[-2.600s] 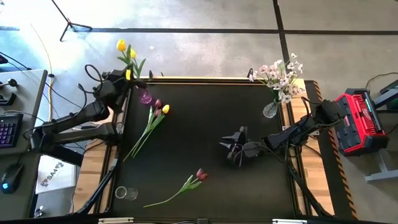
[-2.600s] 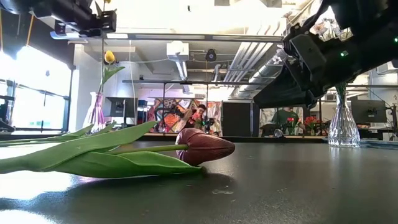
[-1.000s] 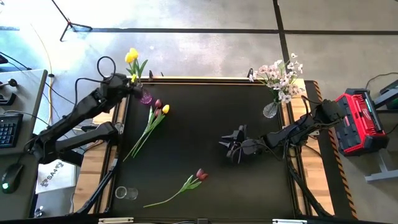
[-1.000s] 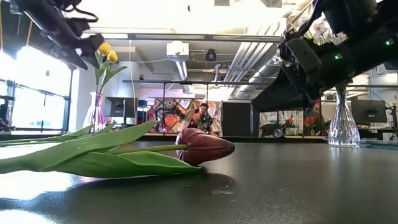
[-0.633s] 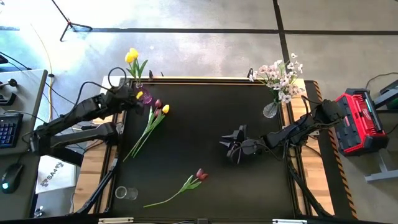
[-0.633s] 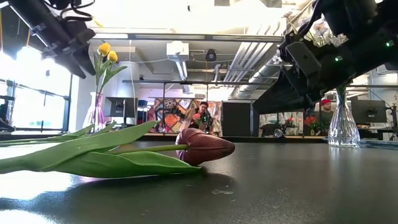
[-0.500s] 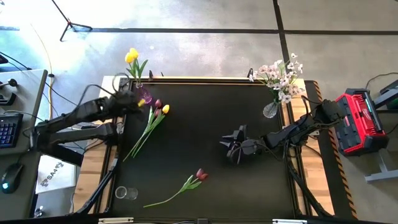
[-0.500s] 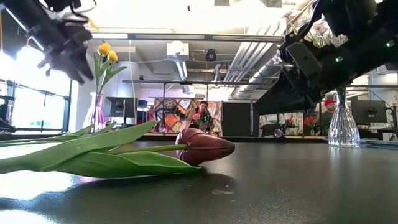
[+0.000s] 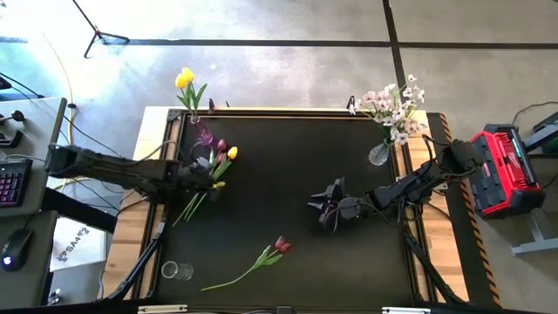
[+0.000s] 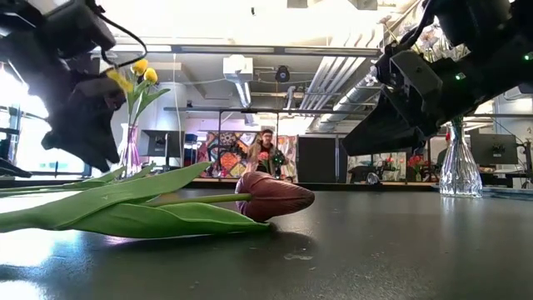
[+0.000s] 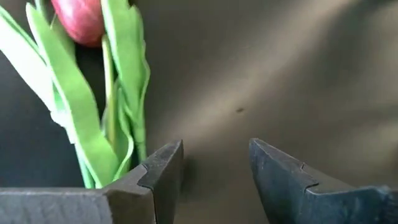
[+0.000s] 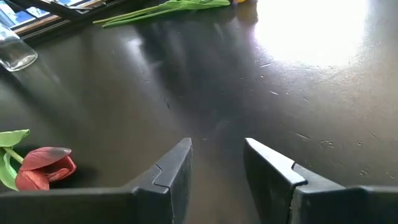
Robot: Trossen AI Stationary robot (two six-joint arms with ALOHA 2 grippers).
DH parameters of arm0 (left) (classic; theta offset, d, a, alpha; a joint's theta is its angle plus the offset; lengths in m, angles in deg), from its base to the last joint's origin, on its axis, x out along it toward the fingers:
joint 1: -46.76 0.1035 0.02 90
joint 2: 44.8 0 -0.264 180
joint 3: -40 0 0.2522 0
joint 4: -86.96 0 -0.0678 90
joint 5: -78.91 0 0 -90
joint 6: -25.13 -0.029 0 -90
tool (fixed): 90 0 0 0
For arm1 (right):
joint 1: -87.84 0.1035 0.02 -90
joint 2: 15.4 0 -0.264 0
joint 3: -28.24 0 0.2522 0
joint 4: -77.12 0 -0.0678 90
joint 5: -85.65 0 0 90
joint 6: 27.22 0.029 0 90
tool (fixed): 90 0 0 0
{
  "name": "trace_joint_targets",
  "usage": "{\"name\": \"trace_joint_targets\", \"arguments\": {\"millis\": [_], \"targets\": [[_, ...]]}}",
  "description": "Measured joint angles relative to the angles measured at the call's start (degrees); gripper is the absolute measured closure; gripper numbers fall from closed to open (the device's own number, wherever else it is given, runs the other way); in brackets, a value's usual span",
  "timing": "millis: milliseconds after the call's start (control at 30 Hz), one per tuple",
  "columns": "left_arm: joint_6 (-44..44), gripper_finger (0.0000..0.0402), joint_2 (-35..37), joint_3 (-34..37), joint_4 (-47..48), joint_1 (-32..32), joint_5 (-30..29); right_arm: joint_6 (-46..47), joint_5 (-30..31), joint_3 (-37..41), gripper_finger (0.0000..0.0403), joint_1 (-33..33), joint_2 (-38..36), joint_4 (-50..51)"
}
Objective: Sort flowers into vase by color
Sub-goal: Put the yellow flower into the purple vase
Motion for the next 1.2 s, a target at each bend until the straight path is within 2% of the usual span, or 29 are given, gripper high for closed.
{"name": "trace_joint_targets", "arguments": {"millis": [133,300,467,733,1000,1200], "targets": [[0.7,0.0232,-7.7,-0.9,-0.8,-0.8,-2.9,0.0,-0.1,0.0,0.0269,-0.5,0.0,0.0],[0.8,0.0232,-16.9,-2.5,-0.7,0.6,-3.3,-0.2,-0.1,0.0,0.0269,-1.0,0.0,0.2],[-0.3,0.0232,-22.8,-5.1,0.2,1.7,-4.2,-0.6,-0.1,0.0,0.0269,-1.0,0.0,0.2],[-3.3,0.0232,-24.7,-13.5,9.2,1.3,-6.2,-1.1,-0.1,0.0,0.0269,-1.0,0.0,0.2],[-4.2,0.0235,-25.7,-13.8,12.9,3.3,-6.0,-2.1,0.0,0.0,0.0269,-1.0,0.0,0.2],[-4.7,0.0259,-29.1,-13.9,12.8,4.0,-5.5,-2.2,0.0,0.0,0.0269,-1.0,0.0,0.2]]}}
